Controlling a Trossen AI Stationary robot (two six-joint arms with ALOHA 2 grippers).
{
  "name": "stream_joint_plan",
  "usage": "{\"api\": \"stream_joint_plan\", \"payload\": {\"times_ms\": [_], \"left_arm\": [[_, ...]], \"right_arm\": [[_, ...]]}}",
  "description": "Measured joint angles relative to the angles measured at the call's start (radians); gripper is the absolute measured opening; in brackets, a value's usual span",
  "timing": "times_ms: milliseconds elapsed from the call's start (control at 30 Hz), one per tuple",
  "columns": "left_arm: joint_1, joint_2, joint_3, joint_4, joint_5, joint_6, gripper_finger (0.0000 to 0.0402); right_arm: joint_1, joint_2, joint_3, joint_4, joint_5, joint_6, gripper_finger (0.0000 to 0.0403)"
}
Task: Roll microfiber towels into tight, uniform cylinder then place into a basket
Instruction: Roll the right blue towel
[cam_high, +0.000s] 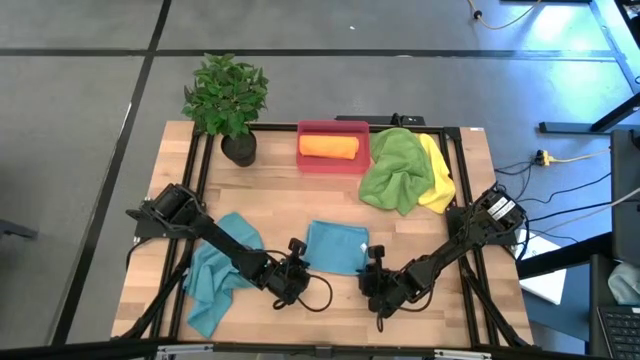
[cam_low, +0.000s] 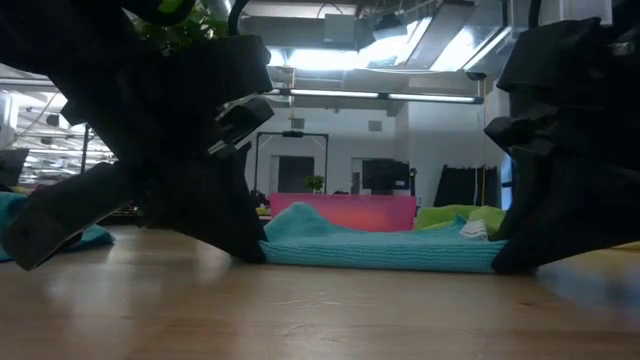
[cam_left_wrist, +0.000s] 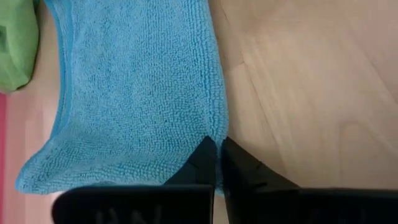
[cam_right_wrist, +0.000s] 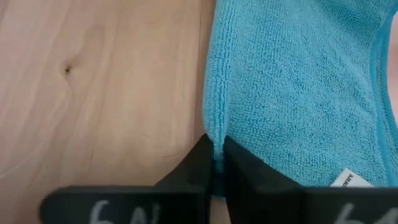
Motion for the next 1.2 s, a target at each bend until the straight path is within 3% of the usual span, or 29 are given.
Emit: {"api": "stream_joint_plan", "payload": {"times_ms": [267, 400, 567, 667, 967, 1200], "left_arm": [[-0.024, -0.004, 0.000, -0.002, 0.018, -0.052, 0.0001], [-0.042, -0.006, 0.020, -0.014, 0.065, -0.112, 0.0000], [-0.055, -0.015, 0.055, -0.006, 0.239, -0.197, 0.0000], [-0.055, -0.040, 0.051, -0.009, 0.332, -0.237, 0.0000], [-0.046, -0.150, -0.021, 0.030, 0.409, -0.344, 0.0000], [0.047, -0.167, -0.154, 0.297, 0.628, -0.374, 0.0000]], "right_arm": [[-0.002, -0.001, 0.006, -0.014, -0.038, 0.031, 0.0013], [-0.006, -0.010, 0.040, -0.030, -0.113, 0.031, 0.0012], [-0.007, -0.065, 0.036, 0.012, -0.277, 0.060, 0.0006], [-0.013, -0.111, -0.007, 0.105, -0.336, 0.080, 0.0006], [-0.025, -0.157, -0.204, 0.519, -0.436, 0.164, 0.0006], [-0.075, -0.160, -0.348, 0.744, -0.493, 0.320, 0.0006]]}}
